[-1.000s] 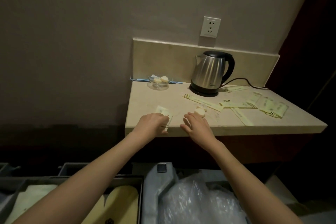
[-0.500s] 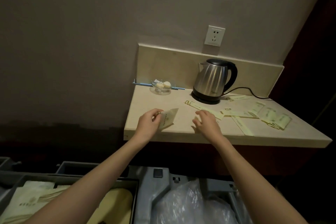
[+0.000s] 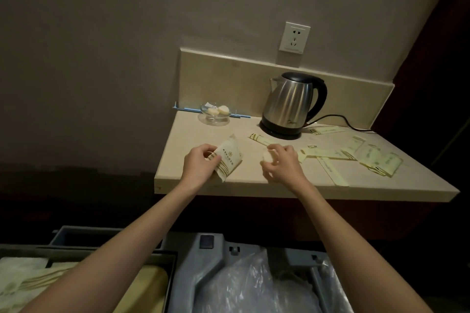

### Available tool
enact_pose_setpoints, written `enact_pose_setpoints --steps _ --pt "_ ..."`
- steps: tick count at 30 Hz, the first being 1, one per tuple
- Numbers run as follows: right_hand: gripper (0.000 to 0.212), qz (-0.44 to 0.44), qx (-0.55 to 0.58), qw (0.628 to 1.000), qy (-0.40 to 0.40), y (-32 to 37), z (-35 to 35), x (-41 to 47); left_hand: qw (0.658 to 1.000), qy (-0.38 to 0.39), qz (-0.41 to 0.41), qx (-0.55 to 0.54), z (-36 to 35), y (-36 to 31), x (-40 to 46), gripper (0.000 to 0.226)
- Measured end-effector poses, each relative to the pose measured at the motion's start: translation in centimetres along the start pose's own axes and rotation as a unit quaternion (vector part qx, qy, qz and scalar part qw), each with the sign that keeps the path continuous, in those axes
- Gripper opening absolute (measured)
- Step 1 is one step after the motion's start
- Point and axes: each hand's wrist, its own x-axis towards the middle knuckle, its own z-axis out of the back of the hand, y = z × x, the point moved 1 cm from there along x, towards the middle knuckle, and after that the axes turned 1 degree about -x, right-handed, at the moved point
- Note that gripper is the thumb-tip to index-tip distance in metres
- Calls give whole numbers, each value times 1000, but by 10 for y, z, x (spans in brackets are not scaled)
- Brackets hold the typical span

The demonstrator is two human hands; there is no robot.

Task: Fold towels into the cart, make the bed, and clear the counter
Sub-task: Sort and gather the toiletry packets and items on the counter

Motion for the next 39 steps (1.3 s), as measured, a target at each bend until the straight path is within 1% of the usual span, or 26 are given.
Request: enact_pose_setpoints --steps 3,5,8,14,19,21,24,28,33,37,39 --pt "47 8 -15 999 -42 1 4 10 1000 4 1 -25 -2 1 4 19" --pt "47 7 -30 999 -34 1 2 16 999 13 5 -48 -2 0 7 18" --pt "46 -6 -1 1000 -27 -2 -2 23 998 22 5 -64 -4 -1 11 18" --pt "47 12 6 1000 1 -5 0 28 997 18 8 -80 -2 0 17 21" --pt "33 17 14 1000 -6 -8 -2 27 996 14 1 -87 10 4 14 21" --pt "30 18 26 999 -11 -4 -2 22 995 15 2 -95 19 5 13 22" --pt "30 20 14 1000 -19 5 -6 14 994 11 4 -104 36 5 7 19" --pt "31 42 7 999 -6 33 -13 -5 991 2 15 -135 66 6 -6 21" --pt "33 102 34 994 0 91 -29 -49 988 1 24 -156 109 15 -32 19" --pt "31 127 61 990 13 135 -56 -93 985 17 44 -169 154 33 -62 19" --pt "28 143 62 987 26 160 -76 -117 983 10 67 -169 184 51 -81 18"
